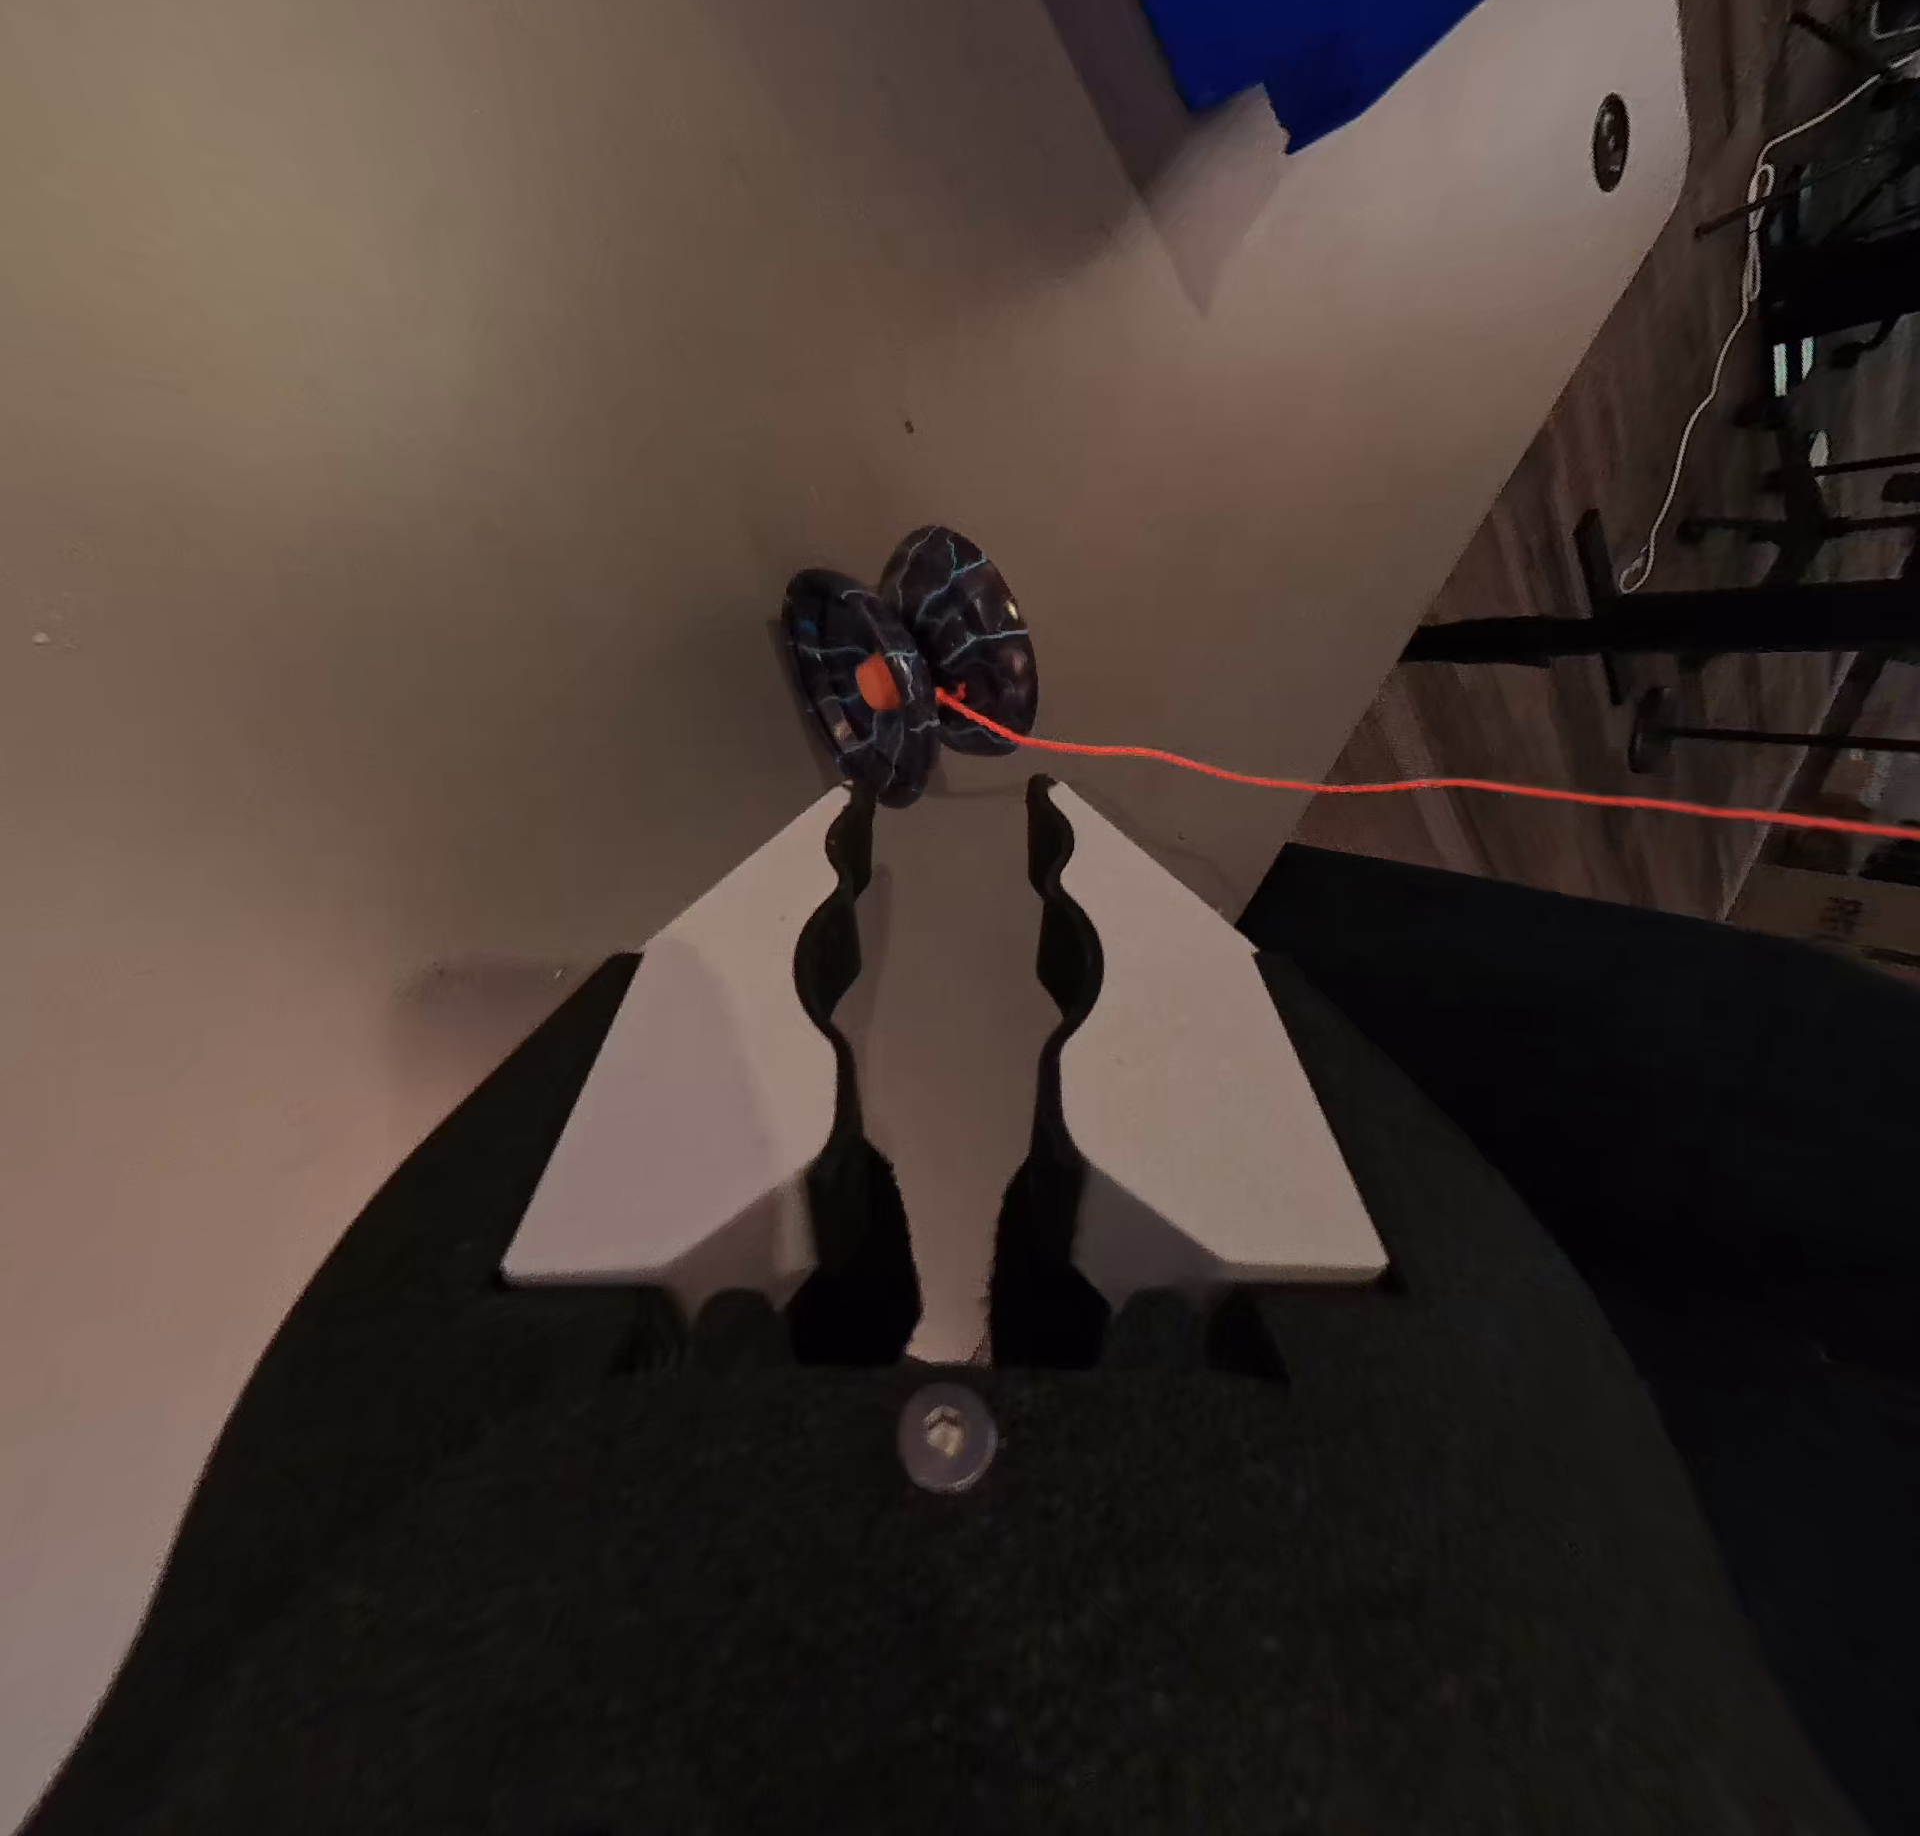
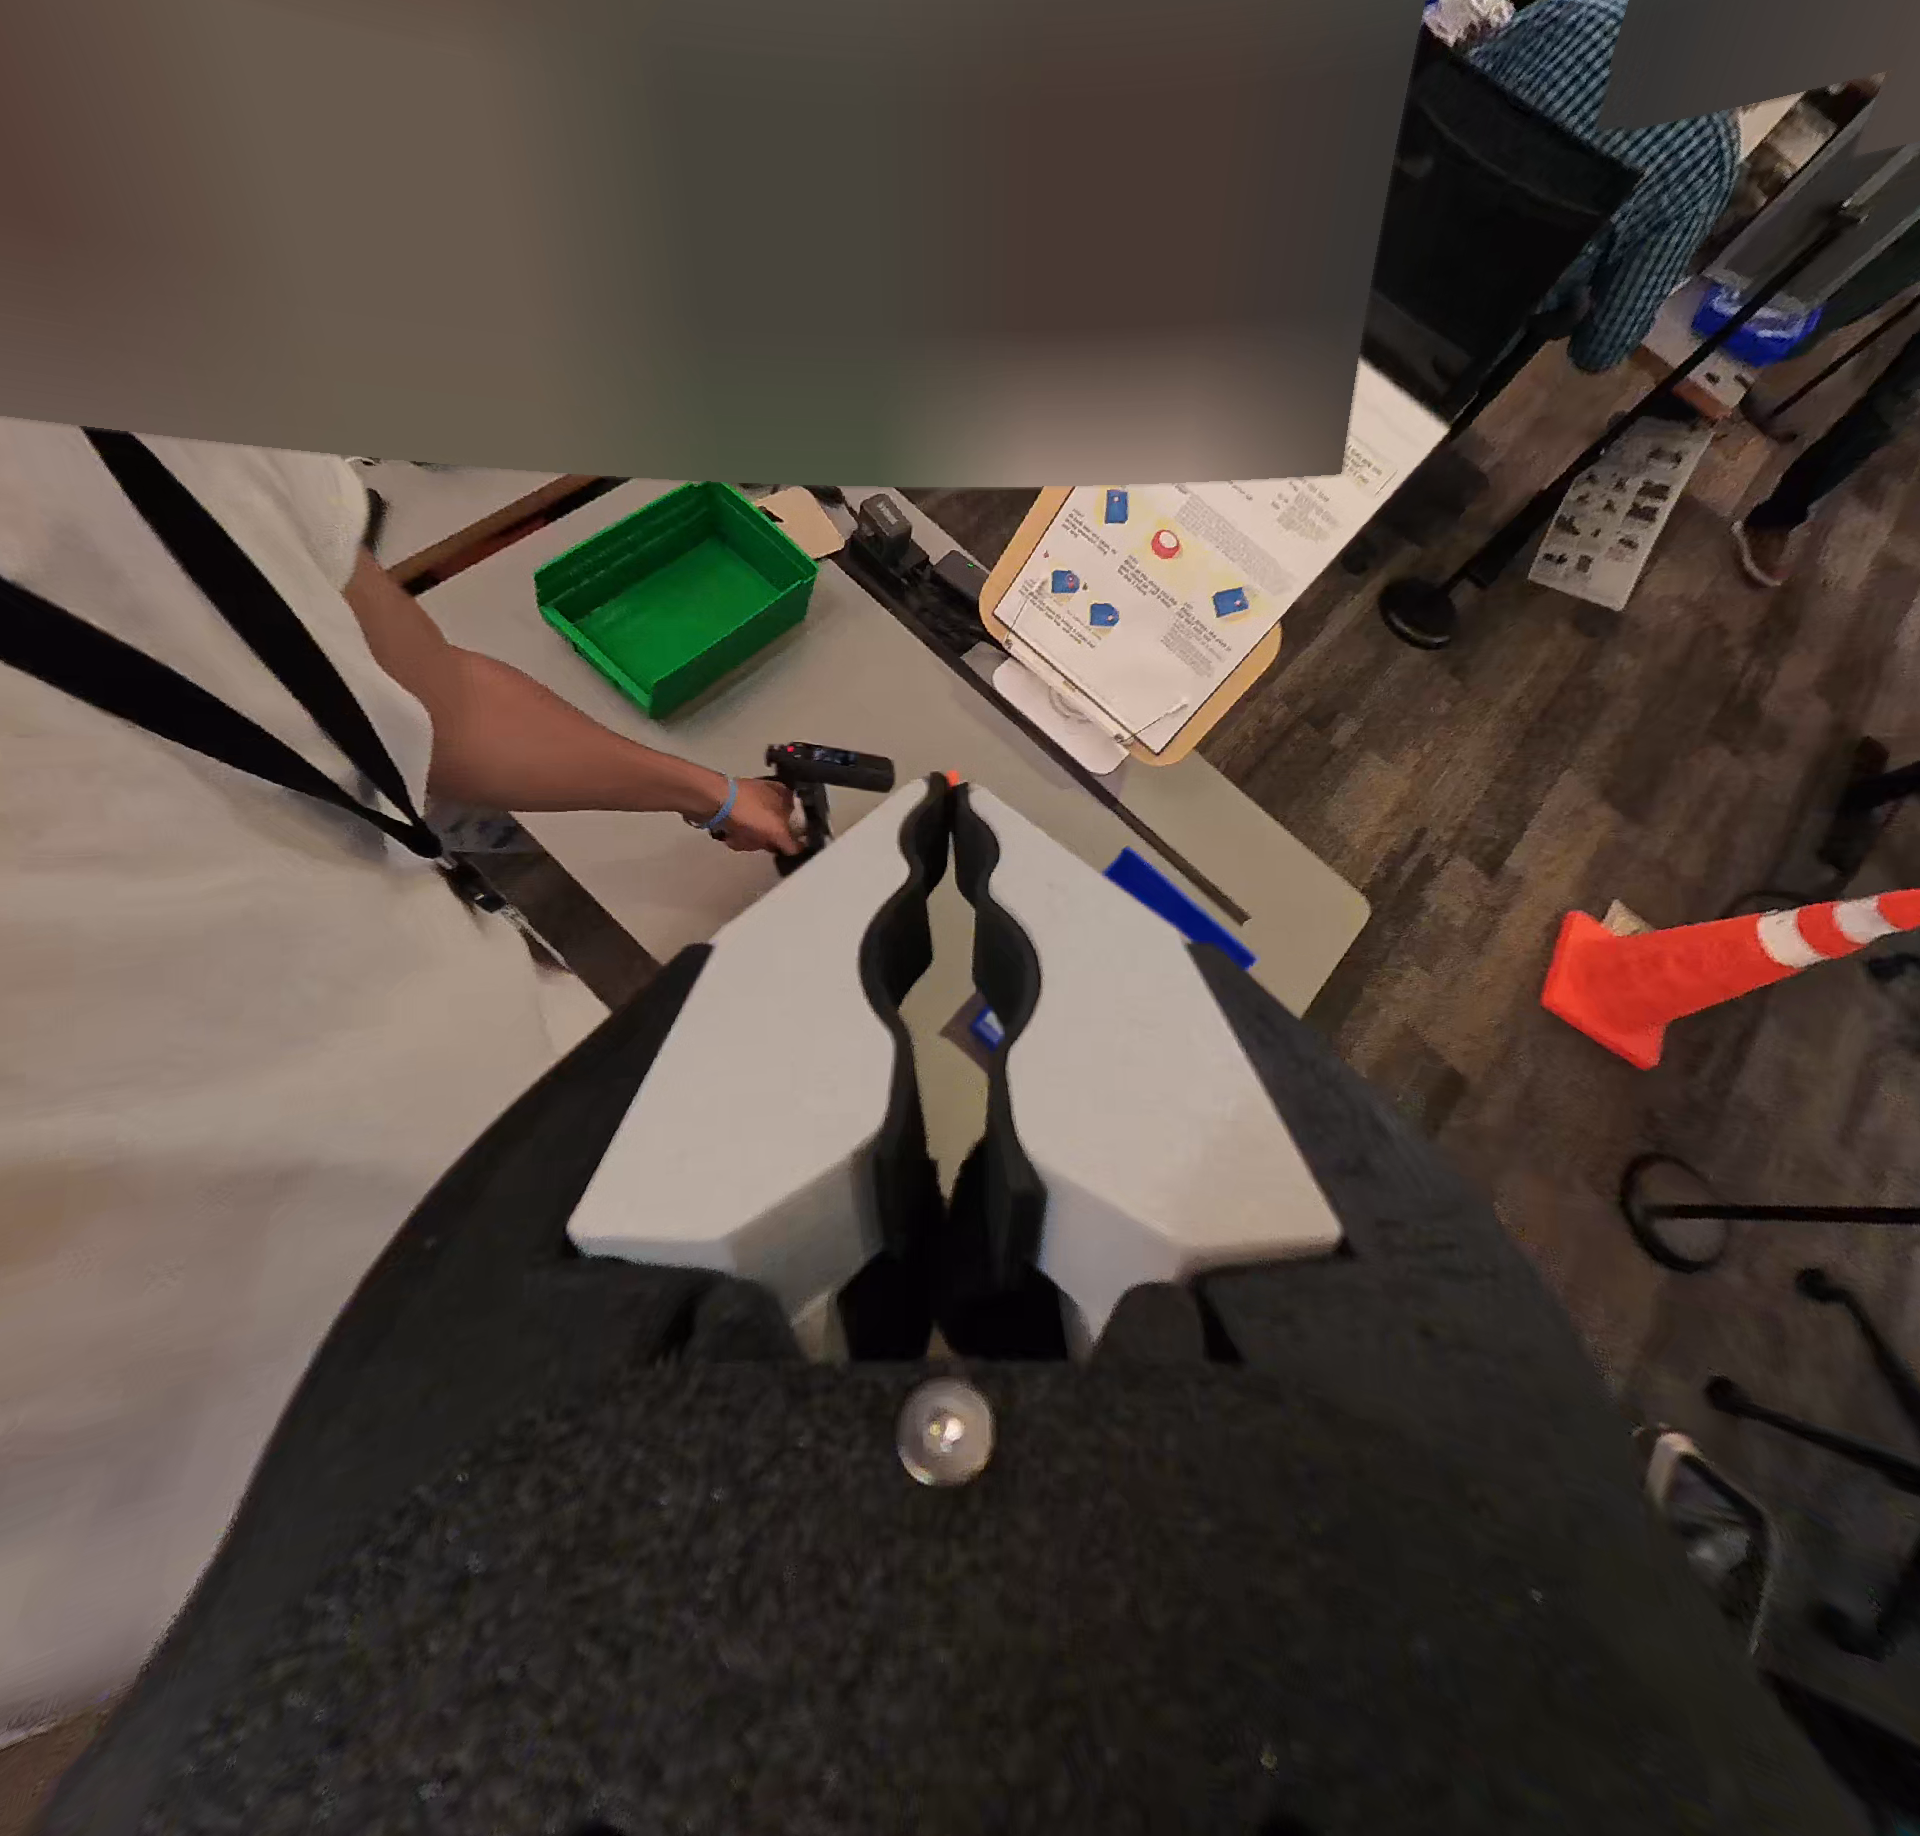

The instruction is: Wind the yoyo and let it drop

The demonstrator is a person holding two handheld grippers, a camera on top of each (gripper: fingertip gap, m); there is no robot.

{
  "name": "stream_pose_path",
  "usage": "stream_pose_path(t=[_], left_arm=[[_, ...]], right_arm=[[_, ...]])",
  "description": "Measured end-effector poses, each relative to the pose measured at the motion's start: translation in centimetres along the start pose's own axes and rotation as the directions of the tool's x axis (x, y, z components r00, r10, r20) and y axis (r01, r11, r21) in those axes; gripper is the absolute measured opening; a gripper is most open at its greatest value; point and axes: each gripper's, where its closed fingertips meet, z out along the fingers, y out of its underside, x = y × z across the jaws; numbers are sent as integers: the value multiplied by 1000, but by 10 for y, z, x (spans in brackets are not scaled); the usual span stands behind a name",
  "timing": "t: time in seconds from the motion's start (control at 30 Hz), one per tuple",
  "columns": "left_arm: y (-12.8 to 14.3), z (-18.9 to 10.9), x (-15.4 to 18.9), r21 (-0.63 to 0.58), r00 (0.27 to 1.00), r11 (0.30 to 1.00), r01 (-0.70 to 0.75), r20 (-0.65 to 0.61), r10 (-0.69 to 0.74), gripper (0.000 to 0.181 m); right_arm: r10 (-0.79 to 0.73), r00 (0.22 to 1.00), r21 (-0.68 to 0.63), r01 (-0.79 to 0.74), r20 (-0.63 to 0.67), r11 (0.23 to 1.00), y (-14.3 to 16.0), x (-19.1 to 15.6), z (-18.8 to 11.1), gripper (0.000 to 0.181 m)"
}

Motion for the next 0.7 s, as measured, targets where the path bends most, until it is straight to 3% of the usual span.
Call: stream_pose_path(t=[0.2,0.3,0.43,0.57,0.7], left_arm=[[2,26,-8,-51,1000,999,9,-12,-9,26],[-4,34,-2,-29,999,1000,9,-53,-11,2],[-7,32,3,-1,999,1000,-29,-33,29,0],[-30,-11,15,148,1000,989,-18,-16,20,0],[-83,-110,52,423,997,906,18,-75,16,0]], right_arm=[[130,991,-25,-130,32,991,33,-5,3,0],[184,982,-52,-181,40,982,51,-4,7,0],[210,977,-116,-205,31,972,78,-1,18,0],[230,964,-199,-202,130,959,112,-23,51,0],[347,874,-183,-300,341,936,139,-66,120,0]])
